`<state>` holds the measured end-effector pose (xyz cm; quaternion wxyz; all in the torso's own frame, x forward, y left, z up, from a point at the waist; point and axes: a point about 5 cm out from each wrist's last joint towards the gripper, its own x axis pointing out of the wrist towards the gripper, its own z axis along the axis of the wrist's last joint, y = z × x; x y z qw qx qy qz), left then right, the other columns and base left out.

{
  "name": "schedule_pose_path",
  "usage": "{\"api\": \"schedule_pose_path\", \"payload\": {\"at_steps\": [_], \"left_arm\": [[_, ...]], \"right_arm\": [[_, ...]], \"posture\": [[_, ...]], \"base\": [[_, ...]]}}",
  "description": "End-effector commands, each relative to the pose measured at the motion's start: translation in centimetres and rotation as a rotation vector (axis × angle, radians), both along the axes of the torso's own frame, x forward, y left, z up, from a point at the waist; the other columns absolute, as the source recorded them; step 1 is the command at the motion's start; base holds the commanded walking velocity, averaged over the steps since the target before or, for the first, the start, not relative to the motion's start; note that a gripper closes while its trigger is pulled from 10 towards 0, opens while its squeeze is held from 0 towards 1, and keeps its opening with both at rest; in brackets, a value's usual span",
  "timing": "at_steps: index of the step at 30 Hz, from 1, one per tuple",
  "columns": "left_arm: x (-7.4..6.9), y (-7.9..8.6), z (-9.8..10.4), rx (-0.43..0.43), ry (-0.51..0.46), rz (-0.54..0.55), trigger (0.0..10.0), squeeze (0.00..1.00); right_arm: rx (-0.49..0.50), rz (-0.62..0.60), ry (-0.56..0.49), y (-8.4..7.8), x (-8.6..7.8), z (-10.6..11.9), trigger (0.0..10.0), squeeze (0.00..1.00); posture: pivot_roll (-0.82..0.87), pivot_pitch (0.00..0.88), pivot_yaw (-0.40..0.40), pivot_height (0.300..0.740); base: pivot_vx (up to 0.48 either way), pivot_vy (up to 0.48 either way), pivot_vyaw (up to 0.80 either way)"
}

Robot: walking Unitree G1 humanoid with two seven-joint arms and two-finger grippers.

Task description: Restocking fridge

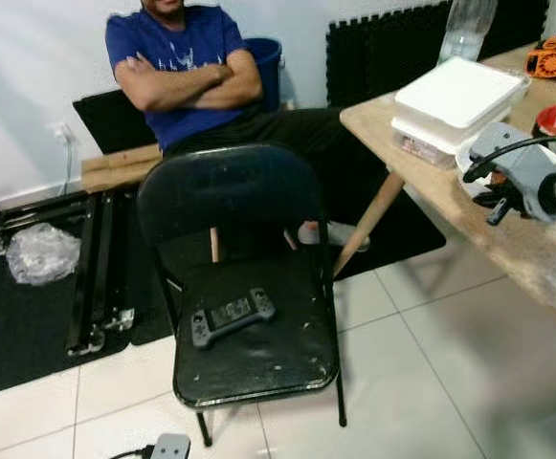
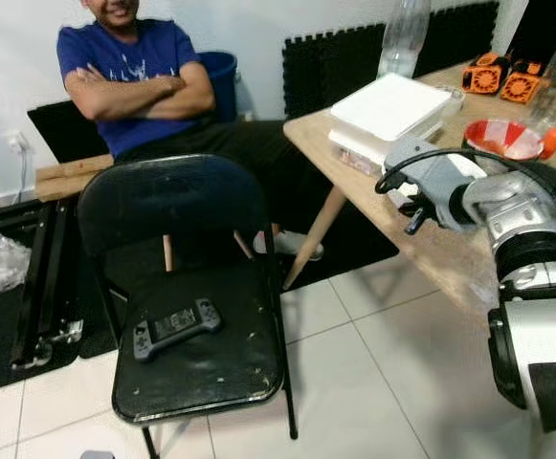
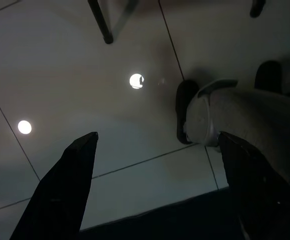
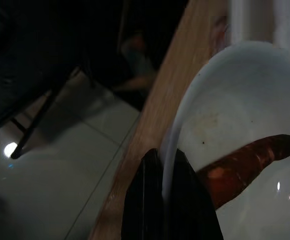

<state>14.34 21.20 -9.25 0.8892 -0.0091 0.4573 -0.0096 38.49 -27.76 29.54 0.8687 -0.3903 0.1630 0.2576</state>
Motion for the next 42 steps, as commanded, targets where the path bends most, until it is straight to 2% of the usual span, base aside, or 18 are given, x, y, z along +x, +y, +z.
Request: {"api": "schedule_pose_path", "payload": {"at_steps": [1, 3, 6, 8, 13, 17, 18, 21, 22, 27, 30, 31, 33, 34, 36, 38, 39, 42], "left_arm": [[-1.4, -0.5, -0.7, -0.017, 0.054, 0.022, 10.0, 0.0], [-1.5, -0.8, -0.8, -0.021, 0.062, 0.029, 10.0, 0.0], [-1.4, -0.9, -0.8, -0.022, 0.065, 0.032, 10.0, 0.0], [-1.3, -1.1, -0.8, -0.025, 0.068, 0.041, 10.0, 0.0], [-1.2, -1.2, -0.8, -0.027, 0.069, 0.045, 10.0, 0.0], [-0.8, -0.9, -0.7, -0.016, 0.062, 0.077, 10.0, 0.0], [-0.5, -0.5, -0.5, -0.004, 0.055, 0.104, 10.0, 0.0], [0.0, 0.5, -0.2, 0.021, 0.04, 0.137, 10.0, 0.0], [0.0, 0.5, -0.2, 0.021, 0.04, 0.137, 10.0, 0.0], [0.9, 2.3, 0.6, 0.08, 0.013, 0.166, 10.0, 0.0], [1.1, 2.5, 0.7, 0.084, 0.009, 0.173, 10.0, 0.0], [1.2, 2.7, 0.8, 0.089, 0.006, 0.181, 10.0, 0.0], [1.2, 2.7, 0.8, 0.089, 0.006, 0.181, 10.0, 0.0], [1.3, 2.7, 0.8, 0.089, 0.002, 0.19, 10.0, 0.0], [1.3, 2.7, 0.8, 0.089, 0.002, 0.19, 10.0, 0.0], [1.3, 2.5, 0.7, 0.088, 0.004, 0.201, 10.0, 0.0], [1.3, 2.5, 0.7, 0.088, 0.004, 0.201, 10.0, 0.0], [0.7, 1.9, 0.3, 0.086, 0.027, 0.196, 10.0, 0.0]], "right_arm": [[-0.014, 0.056, -0.018, 0.4, -0.1, 1.0, 0.0, 0.0], [-0.009, 0.205, -0.006, 0.9, -1.0, 2.1, 0.0, 0.0], [-0.002, 0.293, 0.003, 1.3, -1.6, 2.6, 0.0, 0.0], [-0.001, 0.508, 0.016, 3.0, -3.0, 2.7, 0.0, 0.0], [-0.023, 0.654, 0.045, 4.6, -4.2, 2.0, 0.0, 0.0], [-0.091, 0.722, 0.133, 7.1, -4.7, -1.7, 0.0, 0.0], [-0.115, 0.743, 0.175, 8.3, -4.9, -4.1, 0.0, 0.0], [-0.134, 0.762, 0.224, 9.9, -5.2, -7.4, 0.0, 0.0], [-0.134, 0.762, 0.224, 9.9, -5.2, -7.4, 0.0, 0.0], [-0.141, 0.723, 0.3, 12.2, -5.5, -13.5, 0.0, 0.0], [-0.133, 0.68, 0.31, 12.6, -5.5, -14.7, 0.0, 0.0], [-0.124, 0.616, 0.322, 12.9, -5.4, -16.3, 0.0, 0.0], [-0.124, 0.616, 0.322, 12.9, -5.4, -16.3, 0.0, 0.0], [-0.136, 0.52, 0.336, 12.8, -5.5, -18.7, 0.0, 0.0], [-0.136, 0.52, 0.336, 12.8, -5.5, -18.7, 0.0, 0.0], [-0.137, 0.309, 0.363, 11.8, -6.3, -23.4, 0.0, 0.0], [-0.137, 0.309, 0.363, 11.8, -6.3, -23.4, 0.0, 0.0], [-0.138, 0.02, 0.416, 8.4, -8.8, -28.5, 0.0, 0.0]], "posture": [[-0.05, 0.072, 0.036, 0.74], [-0.06, 0.053, 0.027, 0.74], [-0.06, 0.043, 0.022, 0.74], [-0.07, 0.029, 0.023, 0.74], [-0.07, 0.018, 0.026, 0.74], [-0.08, 0.0, 0.035, 0.74], [-0.08, 0.0, 0.034, 0.74], [-0.08, 0.0, 0.036, 0.74], [-0.08, 0.0, 0.036, 0.74], [-0.07, 0.0, 0.035, 0.74], [-0.08, 0.0, 0.036, 0.74], [-0.07, 0.0, 0.029, 0.74], [-0.07, 0.0, 0.029, 0.74], [-0.07, 0.0, 0.017, 0.74], [-0.07, 0.0, 0.017, 0.74], [-0.06, 0.0, 0.004, 0.74], [-0.06, 0.0, 0.004, 0.74], [-0.07, 0.0, 0.003, 0.74]], "base": [[0.0, 0.0, 0.0], [0.0, 0.0, 0.0], [0.0, 0.0, 0.0], [0.0, 0.0, 0.0], [0.0, 0.0, 0.0], [0.0, 0.0, 0.0], [0.0, 0.0, 0.0], [0.0, 0.0, 0.0], [0.0, 0.0, 0.0], [0.0, 0.0, 0.0], [0.0, 0.0, 0.0], [0.0, 0.0, 0.0], [0.0, 0.0, 0.0], [0.0, 0.0, 0.0], [0.0, 0.0, 0.0], [0.0, 0.0, 0.0], [0.0, 0.0, 0.0], [0.0, 0.0, 0.0]]}}
